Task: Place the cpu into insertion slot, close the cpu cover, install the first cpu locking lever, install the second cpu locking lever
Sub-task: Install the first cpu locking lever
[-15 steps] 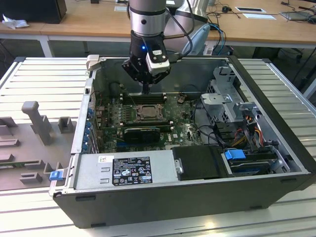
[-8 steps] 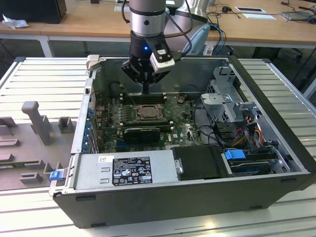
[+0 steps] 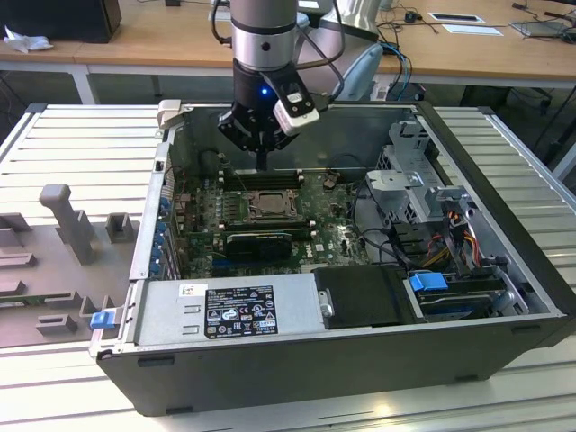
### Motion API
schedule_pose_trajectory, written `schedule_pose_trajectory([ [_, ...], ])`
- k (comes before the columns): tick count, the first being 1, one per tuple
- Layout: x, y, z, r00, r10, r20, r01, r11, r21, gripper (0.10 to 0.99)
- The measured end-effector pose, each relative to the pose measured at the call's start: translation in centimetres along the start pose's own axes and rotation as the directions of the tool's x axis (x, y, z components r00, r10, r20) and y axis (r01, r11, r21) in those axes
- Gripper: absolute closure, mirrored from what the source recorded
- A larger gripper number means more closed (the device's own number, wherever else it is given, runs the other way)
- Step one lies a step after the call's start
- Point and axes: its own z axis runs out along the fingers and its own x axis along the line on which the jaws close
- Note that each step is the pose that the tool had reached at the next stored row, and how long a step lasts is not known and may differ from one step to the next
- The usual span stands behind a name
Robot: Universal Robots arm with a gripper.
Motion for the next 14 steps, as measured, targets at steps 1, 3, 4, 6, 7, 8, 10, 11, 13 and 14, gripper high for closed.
schedule_pose_trajectory([
  [1,0.09,0.0,0.0,1.0,-0.002,-0.0001,0.002,1.0,0.0,0.98],
  [3,0.26,0.0,0.0,1.0,-0.005,-0.0003,0.005,1.0,0.0,0.98],
  [4,0.3,0.0,0.01,1.0,-0.005,-0.0003,0.005,1.0,0.0,0.98],
  [6,0.44,0.0,0.01,1.0,-0.006,-0.0004,0.006,1.0,0.0,0.98],
  [7,0.53,-0.01,0.02,1.0,-0.007,-0.0004,0.007,1.0,0.0,0.98],
  [8,0.61,-0.01,0.03,1.0,-0.007,-0.0003,0.007,1.0,0.0,0.98],
  [10,1.17,-0.02,0.06,1.0,-0.008,-0.0006,0.008,1.0,0.0,0.98],
  [11,1.41,-0.02,0.1,1.0,-0.009,-0.0004,0.009,1.0,0.0,0.98],
  [13,1.97,-0.02,0.19,0.9999,-0.013,-0.0007,0.013,0.9999,0.0,0.98],
  [14,2.2,-0.03,0.22,0.9999,-0.014,-0.0007,0.014,0.9999,0.0,0.98],
])
